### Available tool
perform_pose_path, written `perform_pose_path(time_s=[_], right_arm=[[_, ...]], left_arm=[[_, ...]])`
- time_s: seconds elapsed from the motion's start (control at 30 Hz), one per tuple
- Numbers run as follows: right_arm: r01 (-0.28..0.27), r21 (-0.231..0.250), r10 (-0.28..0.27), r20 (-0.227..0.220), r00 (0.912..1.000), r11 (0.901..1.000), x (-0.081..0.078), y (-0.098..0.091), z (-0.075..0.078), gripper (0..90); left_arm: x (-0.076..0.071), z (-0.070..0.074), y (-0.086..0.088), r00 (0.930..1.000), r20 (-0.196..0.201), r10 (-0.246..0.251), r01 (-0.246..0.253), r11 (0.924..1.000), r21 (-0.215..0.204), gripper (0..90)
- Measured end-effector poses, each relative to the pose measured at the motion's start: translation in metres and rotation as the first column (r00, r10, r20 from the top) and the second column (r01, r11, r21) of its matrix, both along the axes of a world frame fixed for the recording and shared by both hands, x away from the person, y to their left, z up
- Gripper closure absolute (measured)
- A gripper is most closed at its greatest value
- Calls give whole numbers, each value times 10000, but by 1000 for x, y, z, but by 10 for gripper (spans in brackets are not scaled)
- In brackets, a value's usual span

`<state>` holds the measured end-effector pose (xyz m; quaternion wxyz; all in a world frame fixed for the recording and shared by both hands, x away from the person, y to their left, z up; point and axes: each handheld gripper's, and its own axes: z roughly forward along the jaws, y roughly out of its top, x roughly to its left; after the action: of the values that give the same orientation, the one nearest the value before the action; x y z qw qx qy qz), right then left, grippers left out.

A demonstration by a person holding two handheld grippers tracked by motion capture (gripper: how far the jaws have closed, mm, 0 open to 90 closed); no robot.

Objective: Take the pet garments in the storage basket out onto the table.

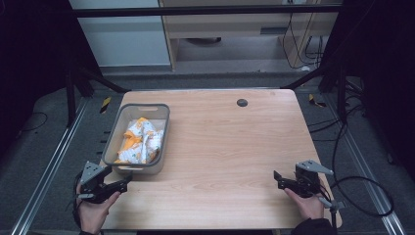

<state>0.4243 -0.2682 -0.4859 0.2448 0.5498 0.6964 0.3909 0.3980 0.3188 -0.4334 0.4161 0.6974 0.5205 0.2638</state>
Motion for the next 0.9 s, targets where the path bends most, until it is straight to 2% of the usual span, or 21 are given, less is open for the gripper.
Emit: perform_pose_path(time_s=[0.47, 0.77, 0.9], right_arm=[[-105, -75, 105, -78, 9999, 9999, -1, 2, -1, 122], [-57, -161, 58, 22, 10000, 9999, 0, 2, -1, 120], [-76, -163, 77, 43, 10000, 9998, 0, 2, -1, 121]], left_arm=[[3, 13, -2, 9998, 168, -72, 73, 10000, -39, 170], [7, 22, -2, 9994, 317, -158, 154, 9998, 115, 174], [8, 27, 0, 9991, 409, -106, 108, 9999, -40, 177]])
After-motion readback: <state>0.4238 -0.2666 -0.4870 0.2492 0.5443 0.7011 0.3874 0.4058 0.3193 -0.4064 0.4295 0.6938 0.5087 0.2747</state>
